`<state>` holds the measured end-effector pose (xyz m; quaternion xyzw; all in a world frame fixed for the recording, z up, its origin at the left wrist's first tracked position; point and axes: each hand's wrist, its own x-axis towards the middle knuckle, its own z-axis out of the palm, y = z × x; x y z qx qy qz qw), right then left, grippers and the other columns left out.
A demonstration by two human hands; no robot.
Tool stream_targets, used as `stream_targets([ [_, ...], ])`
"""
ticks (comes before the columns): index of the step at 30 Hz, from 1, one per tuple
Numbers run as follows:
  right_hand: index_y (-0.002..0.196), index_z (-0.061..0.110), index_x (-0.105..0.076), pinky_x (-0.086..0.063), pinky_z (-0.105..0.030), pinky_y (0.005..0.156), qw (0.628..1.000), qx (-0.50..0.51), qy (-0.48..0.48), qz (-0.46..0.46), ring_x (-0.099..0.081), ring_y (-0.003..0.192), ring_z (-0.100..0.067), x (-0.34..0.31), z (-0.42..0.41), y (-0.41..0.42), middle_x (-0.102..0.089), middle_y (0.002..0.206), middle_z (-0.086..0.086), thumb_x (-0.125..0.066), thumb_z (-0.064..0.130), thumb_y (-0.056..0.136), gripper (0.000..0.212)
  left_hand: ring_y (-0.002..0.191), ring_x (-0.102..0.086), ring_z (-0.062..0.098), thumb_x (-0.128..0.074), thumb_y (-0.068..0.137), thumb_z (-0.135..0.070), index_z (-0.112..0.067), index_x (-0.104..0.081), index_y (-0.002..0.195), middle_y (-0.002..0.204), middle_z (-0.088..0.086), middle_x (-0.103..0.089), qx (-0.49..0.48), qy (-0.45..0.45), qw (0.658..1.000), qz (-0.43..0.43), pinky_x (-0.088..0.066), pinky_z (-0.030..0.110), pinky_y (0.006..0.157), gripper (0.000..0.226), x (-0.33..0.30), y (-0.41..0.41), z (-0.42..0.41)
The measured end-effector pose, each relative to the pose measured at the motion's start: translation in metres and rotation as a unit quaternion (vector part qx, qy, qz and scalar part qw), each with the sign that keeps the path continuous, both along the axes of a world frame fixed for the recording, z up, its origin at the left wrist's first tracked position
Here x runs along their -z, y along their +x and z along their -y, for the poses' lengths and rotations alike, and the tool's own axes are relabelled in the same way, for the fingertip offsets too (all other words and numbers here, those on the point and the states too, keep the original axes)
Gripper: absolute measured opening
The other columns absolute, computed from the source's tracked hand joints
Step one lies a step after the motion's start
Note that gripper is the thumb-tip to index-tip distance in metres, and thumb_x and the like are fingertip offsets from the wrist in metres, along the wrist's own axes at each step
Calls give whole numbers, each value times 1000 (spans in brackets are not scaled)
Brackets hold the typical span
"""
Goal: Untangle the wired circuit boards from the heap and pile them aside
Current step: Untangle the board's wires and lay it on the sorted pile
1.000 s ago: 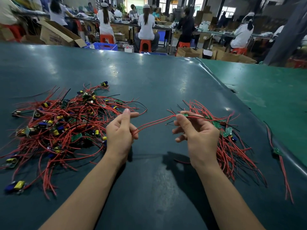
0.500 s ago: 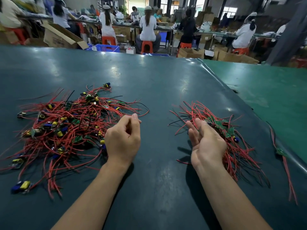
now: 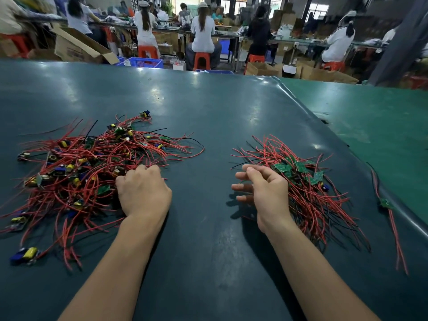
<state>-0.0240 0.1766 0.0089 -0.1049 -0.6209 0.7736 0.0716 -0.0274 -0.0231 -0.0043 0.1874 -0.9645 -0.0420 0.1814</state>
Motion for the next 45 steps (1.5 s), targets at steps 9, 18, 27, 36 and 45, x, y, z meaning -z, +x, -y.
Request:
stream_targets([
  [9,91,12,-67,-44,-22,37,995,-36,84,-40,-62,50,-15,2,3,4,-69,67,3,-54,8,98,16,89,-66,27,-65,84,5,-5,-71,107,100,8,-69,245,196,911,-267,-53,43,84,26,-6,4,-2],
  [18,100,12,-64,-50,-24,40,964,-266,26,-10,-65,54,-17,3,15,12,-71,78,-5,-61,10,95,7,87,-65,19,-67,84,8,-7,-70,105,101,7,-62,362,330,801,-344,-54,23,77,25,-1,12,-41],
  [27,79,15,-70,-46,-22,39,983,-176,15,-46,-64,54,-14,1,14,10,-65,66,0,-65,15,92,14,84,-70,12,-71,86,-3,-7,-72,97,93,-3,-73,389,350,786,-329,-57,30,78,12,0,15,-49],
  [36,82,21,-79,-39,-18,43,984,-132,-74,-95,-61,63,-8,-8,3,5,-70,78,1,-64,36,82,21,38,-52,9,-57,93,-46,-19,-67,76,49,-3,-61,399,401,806,-171,-41,22,44,34,7,25,-68],
  [45,85,12,-80,-34,-19,44,977,-175,-72,-98,-50,58,-10,-4,3,4,-64,74,-1,-64,29,81,23,47,-39,8,-73,72,-32,-19,-77,80,67,0,-56,292,775,556,-70,-28,17,43,16,-8,15,-63],
])
